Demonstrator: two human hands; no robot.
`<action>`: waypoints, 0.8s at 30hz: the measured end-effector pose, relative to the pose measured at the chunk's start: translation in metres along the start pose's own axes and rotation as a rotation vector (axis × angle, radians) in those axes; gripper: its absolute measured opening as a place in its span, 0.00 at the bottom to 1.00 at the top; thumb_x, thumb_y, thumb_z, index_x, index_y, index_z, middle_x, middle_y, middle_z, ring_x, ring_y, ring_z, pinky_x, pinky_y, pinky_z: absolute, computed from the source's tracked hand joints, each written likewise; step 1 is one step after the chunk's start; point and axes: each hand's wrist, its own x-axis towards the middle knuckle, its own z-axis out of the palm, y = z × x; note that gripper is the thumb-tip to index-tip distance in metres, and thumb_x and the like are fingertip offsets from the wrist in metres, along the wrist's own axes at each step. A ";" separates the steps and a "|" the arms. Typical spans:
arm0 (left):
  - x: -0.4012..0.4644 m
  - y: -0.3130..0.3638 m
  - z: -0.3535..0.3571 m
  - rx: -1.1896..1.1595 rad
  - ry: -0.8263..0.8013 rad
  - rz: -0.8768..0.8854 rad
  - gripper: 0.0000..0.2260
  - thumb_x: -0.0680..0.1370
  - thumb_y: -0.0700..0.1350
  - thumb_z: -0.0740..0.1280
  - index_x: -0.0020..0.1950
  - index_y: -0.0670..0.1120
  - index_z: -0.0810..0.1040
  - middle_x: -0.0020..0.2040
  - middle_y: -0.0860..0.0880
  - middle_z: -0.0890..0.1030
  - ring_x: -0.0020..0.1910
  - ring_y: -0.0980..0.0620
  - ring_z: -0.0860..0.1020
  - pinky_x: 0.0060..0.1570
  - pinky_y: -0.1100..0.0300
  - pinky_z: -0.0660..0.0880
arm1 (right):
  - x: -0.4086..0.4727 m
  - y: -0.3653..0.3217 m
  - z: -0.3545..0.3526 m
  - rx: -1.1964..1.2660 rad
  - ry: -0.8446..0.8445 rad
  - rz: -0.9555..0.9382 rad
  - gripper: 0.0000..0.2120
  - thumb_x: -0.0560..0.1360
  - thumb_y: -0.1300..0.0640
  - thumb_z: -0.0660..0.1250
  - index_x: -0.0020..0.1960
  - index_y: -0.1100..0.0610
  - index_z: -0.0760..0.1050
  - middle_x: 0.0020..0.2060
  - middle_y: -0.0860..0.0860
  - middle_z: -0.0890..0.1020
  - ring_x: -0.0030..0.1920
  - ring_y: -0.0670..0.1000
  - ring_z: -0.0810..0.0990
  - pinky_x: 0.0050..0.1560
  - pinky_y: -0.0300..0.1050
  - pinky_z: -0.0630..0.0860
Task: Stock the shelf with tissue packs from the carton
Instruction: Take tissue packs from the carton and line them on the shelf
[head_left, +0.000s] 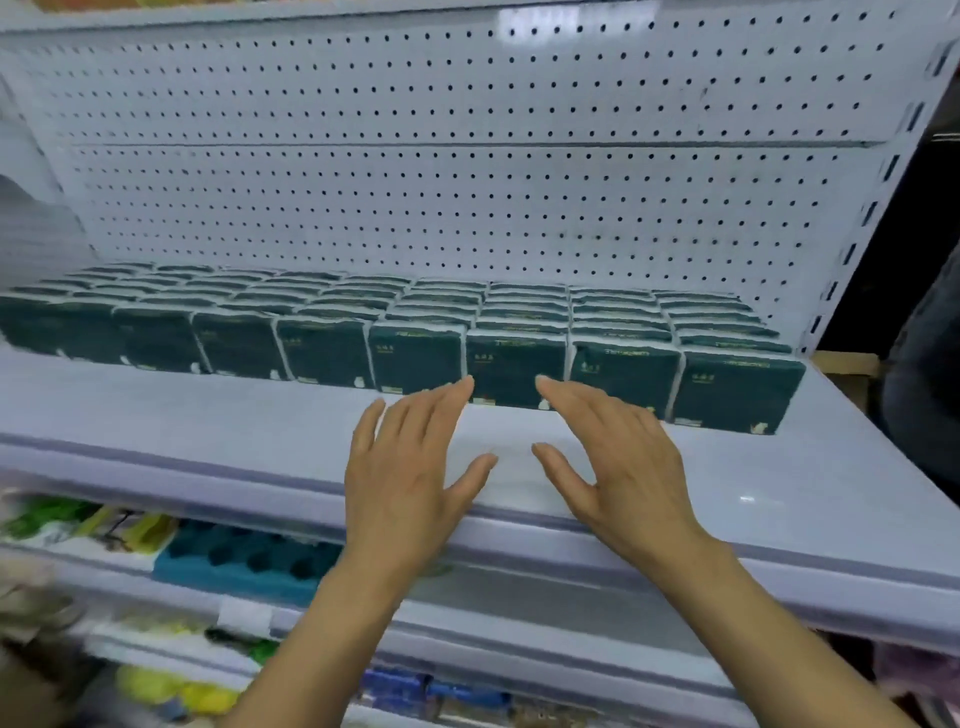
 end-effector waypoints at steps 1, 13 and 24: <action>-0.011 -0.015 -0.012 0.024 -0.010 -0.025 0.28 0.77 0.61 0.62 0.74 0.51 0.68 0.65 0.50 0.78 0.64 0.49 0.74 0.69 0.44 0.68 | 0.003 -0.018 0.009 0.023 -0.008 -0.026 0.24 0.78 0.47 0.62 0.73 0.52 0.68 0.63 0.50 0.78 0.58 0.52 0.77 0.56 0.50 0.74; -0.172 -0.255 -0.191 0.402 -0.169 -0.407 0.30 0.77 0.66 0.58 0.74 0.51 0.70 0.70 0.47 0.74 0.67 0.43 0.73 0.68 0.42 0.67 | 0.043 -0.330 0.154 0.306 -0.090 -0.252 0.24 0.78 0.46 0.59 0.72 0.54 0.70 0.63 0.54 0.78 0.58 0.57 0.77 0.51 0.53 0.74; -0.313 -0.461 -0.281 0.514 -0.408 -0.733 0.33 0.76 0.68 0.55 0.76 0.51 0.67 0.67 0.50 0.76 0.64 0.46 0.76 0.59 0.48 0.73 | 0.047 -0.559 0.294 0.371 -0.417 -0.366 0.24 0.77 0.44 0.63 0.70 0.52 0.70 0.57 0.51 0.80 0.53 0.56 0.79 0.47 0.52 0.76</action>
